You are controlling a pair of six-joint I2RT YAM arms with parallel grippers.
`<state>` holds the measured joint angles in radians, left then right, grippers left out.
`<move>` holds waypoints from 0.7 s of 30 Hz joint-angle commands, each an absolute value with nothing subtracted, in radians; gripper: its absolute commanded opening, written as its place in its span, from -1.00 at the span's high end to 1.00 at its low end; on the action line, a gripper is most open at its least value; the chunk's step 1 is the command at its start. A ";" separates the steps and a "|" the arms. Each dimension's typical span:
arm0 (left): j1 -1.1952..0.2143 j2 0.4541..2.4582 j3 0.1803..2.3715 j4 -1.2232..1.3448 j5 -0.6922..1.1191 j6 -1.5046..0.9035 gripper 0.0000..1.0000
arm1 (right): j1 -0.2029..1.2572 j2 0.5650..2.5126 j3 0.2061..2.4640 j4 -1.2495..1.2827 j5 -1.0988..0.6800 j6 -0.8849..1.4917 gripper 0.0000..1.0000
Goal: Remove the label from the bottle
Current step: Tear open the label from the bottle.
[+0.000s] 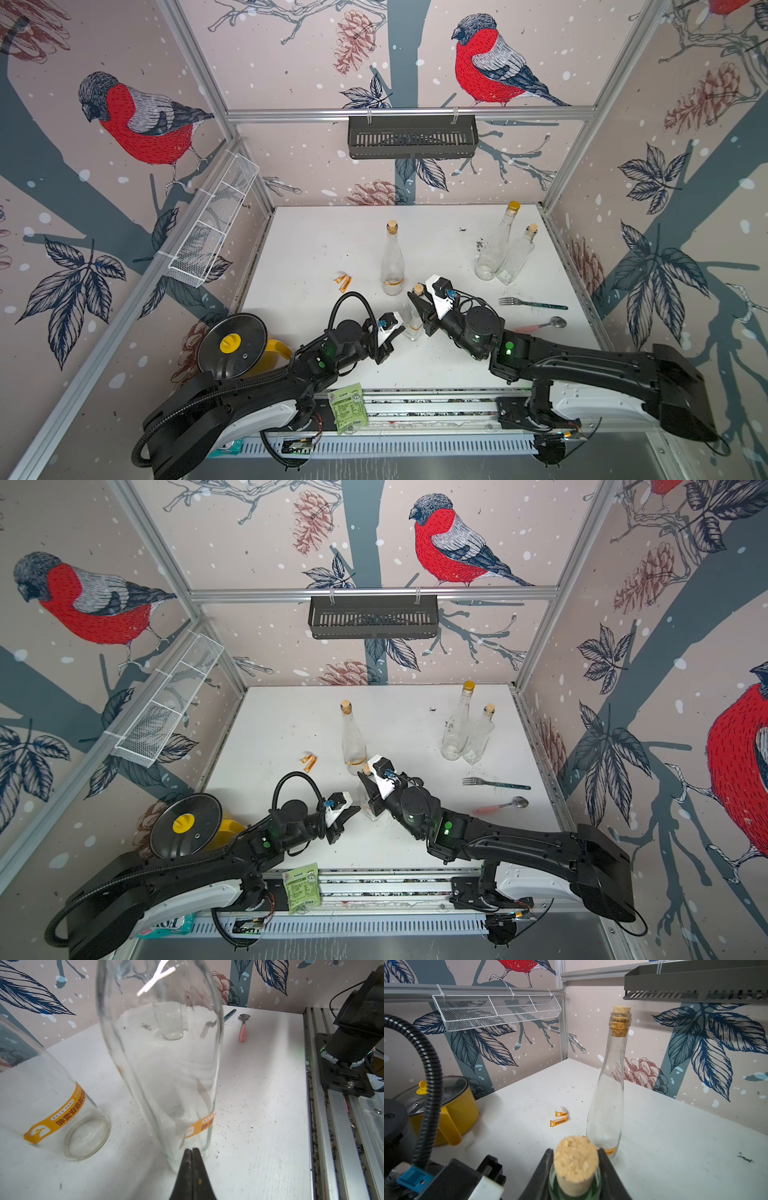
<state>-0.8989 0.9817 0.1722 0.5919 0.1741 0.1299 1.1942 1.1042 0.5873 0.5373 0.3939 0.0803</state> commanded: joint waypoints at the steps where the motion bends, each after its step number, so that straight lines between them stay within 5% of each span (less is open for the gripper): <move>1: -0.897 0.980 0.179 0.623 0.199 0.145 1.00 | 1.195 1.095 0.579 0.644 0.428 0.089 0.97; 12: -0.897 0.998 0.187 0.624 0.187 0.145 1.00 | 1.218 1.098 0.566 0.676 0.477 0.089 0.98; 16: -0.897 1.024 0.198 0.629 0.180 0.143 0.47 | 1.224 1.101 0.566 0.683 0.478 0.087 0.98; 21: -0.897 1.026 0.201 0.632 0.170 0.146 0.20 | 1.226 1.102 0.562 0.687 0.479 0.087 0.97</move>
<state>-0.8982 1.0279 0.1959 0.5922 0.1802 0.1310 1.2228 1.1011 0.5613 0.5919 0.4694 0.0830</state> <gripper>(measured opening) 0.387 0.312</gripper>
